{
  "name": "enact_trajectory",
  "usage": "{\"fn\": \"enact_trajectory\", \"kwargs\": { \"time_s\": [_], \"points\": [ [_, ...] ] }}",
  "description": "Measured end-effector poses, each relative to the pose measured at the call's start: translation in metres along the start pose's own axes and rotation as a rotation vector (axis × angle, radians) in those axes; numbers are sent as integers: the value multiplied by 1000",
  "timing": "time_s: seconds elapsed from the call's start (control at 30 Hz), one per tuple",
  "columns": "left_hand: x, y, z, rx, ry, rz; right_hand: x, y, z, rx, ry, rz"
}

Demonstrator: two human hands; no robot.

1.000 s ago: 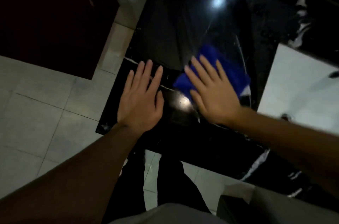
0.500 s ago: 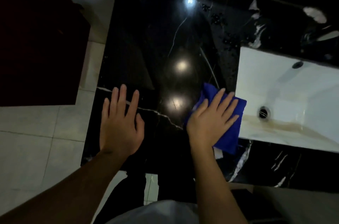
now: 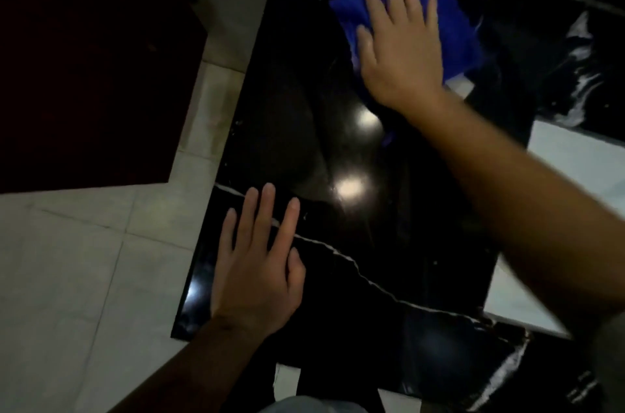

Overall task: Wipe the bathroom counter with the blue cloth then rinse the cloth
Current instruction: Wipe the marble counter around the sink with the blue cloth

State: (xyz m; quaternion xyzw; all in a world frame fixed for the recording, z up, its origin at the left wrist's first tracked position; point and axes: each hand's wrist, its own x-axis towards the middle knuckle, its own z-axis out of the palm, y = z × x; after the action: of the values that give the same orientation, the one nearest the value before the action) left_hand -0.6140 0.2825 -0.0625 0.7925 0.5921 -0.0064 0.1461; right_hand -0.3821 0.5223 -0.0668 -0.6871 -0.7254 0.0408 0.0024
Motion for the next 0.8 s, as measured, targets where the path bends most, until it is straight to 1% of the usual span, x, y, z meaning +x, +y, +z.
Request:
{"fn": "enact_trajectory", "kwargs": {
  "time_s": [0.07,0.17,0.3,0.6,0.8],
  "points": [
    [-1,-1,-1,19,-22,2,17,6,-5,2,-39,-218],
    [-3,-2,0,22,-29,-4,43,8,-10,-7,-93,-480],
    [-2,-2,2,46,-16,-6,52,5,-15,-54,-129,-700],
    [-1,-3,2,-13,1,-15,27,2,-18,-88,-160,-910],
    [-2,-3,4,-19,10,-26,-10,4,-17,-81,-206,-958]
  ]
}}
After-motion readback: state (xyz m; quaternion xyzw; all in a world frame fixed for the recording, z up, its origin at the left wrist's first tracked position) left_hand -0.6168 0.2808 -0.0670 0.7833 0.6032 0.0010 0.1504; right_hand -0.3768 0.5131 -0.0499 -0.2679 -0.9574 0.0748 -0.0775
